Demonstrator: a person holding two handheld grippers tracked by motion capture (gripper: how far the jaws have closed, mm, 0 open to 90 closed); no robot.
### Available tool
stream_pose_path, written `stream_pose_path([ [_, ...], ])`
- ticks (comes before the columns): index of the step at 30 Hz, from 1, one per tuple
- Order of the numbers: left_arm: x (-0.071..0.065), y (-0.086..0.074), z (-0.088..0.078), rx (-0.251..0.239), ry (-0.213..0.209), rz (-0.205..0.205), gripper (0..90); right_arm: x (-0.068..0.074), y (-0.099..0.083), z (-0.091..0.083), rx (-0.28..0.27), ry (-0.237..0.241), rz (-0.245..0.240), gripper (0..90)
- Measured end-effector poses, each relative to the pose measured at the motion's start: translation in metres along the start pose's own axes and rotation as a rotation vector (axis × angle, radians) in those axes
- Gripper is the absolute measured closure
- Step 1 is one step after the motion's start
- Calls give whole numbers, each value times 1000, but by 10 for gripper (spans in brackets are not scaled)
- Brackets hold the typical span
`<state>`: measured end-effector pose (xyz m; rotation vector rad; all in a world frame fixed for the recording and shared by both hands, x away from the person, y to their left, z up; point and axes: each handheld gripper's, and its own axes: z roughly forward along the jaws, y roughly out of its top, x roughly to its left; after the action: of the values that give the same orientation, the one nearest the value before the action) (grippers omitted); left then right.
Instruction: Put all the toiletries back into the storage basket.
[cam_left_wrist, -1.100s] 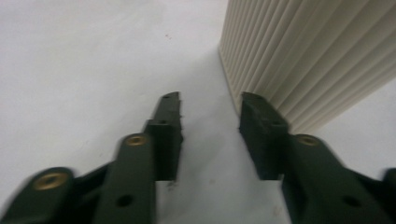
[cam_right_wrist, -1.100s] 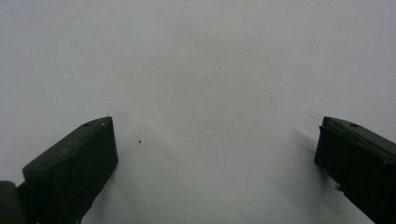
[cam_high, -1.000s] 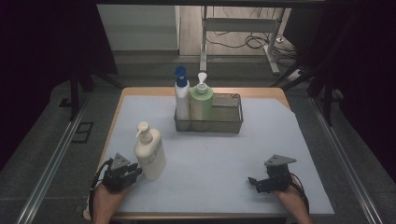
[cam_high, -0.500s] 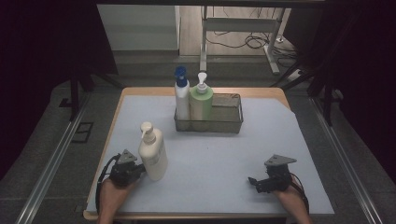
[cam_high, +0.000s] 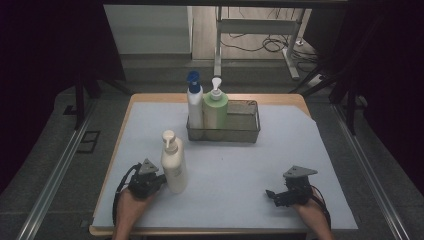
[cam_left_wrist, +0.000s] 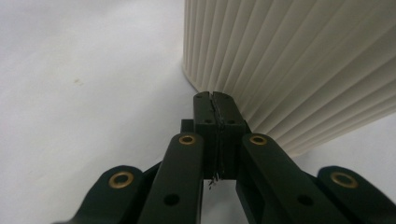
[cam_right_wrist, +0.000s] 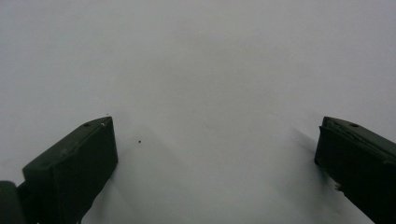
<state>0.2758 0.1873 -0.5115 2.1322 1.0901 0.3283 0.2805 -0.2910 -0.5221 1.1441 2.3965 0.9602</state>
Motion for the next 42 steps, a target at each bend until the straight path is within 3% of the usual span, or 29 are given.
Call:
stream_pose_path([
  [16,-26,20,23,4,-60,55,882,0,0,0,-1,-1,0,0],
  [42,-60,36,47,30,-149,132,839,0,0,0,0,0,-1,0],
])
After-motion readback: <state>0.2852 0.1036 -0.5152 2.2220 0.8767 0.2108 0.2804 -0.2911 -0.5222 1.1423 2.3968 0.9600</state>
